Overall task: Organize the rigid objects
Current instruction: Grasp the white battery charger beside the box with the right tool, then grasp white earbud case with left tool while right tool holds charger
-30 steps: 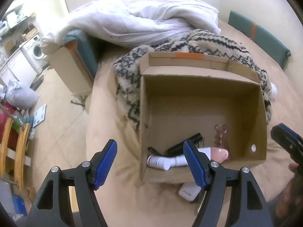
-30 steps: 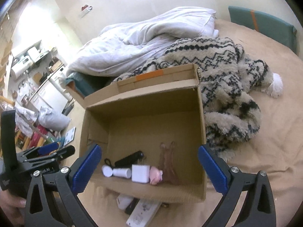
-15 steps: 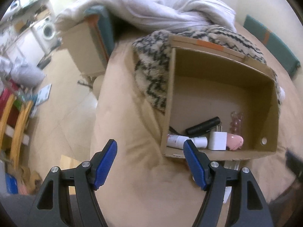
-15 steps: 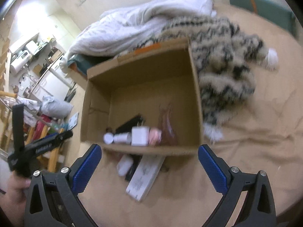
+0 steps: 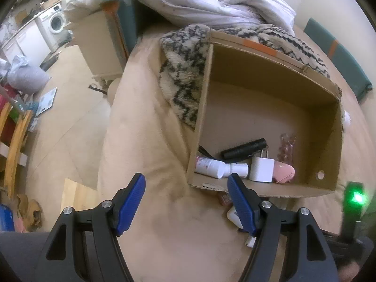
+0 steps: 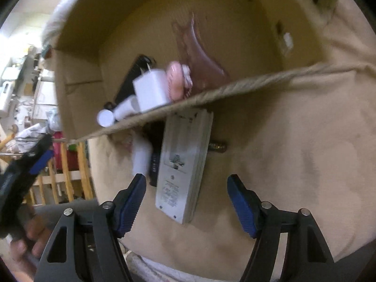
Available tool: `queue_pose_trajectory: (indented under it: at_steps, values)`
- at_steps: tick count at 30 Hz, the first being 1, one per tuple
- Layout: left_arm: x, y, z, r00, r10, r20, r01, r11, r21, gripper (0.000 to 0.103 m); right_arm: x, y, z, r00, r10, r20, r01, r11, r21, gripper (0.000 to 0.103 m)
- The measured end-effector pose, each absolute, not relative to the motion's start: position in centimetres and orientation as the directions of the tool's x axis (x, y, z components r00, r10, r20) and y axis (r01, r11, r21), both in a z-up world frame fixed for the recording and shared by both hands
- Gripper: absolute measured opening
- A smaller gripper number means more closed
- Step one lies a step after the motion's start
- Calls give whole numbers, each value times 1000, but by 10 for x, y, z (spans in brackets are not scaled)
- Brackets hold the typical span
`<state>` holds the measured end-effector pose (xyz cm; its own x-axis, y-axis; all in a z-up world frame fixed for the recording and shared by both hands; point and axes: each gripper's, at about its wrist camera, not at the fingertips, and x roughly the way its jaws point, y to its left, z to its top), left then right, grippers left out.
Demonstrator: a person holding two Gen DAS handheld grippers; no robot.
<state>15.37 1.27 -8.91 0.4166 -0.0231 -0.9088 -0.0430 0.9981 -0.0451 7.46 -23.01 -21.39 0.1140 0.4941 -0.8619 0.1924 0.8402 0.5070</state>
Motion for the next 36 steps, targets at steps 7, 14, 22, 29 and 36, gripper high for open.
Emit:
queue_pose_trajectory:
  at_steps: [7,14,22,29,36]
  values:
    - [153,9,-85,420,-43,-907,-29,998,-61,70,86,-186,-218,119,312,-943,170,929,329,77]
    - [153,11,-86,410,-52,-910,-25,997,-69,70,76,-172,-213,135,244,-960,85,963,256,51]
    - [154,13,-87,403,-55,-914,-39,996,-77,70,38,-189,-185,131,298,-945,30,952,304,49]
    - [153,11,-92,394,-41,-918,-35,998,-60,70,21,-211,-132,246,392,-887,-38,918,395,49]
    - [146,-5,-101,369,-47,-928,41,999,-35,70,26,-233,-84,464,396,-792,-118,914,388,49]
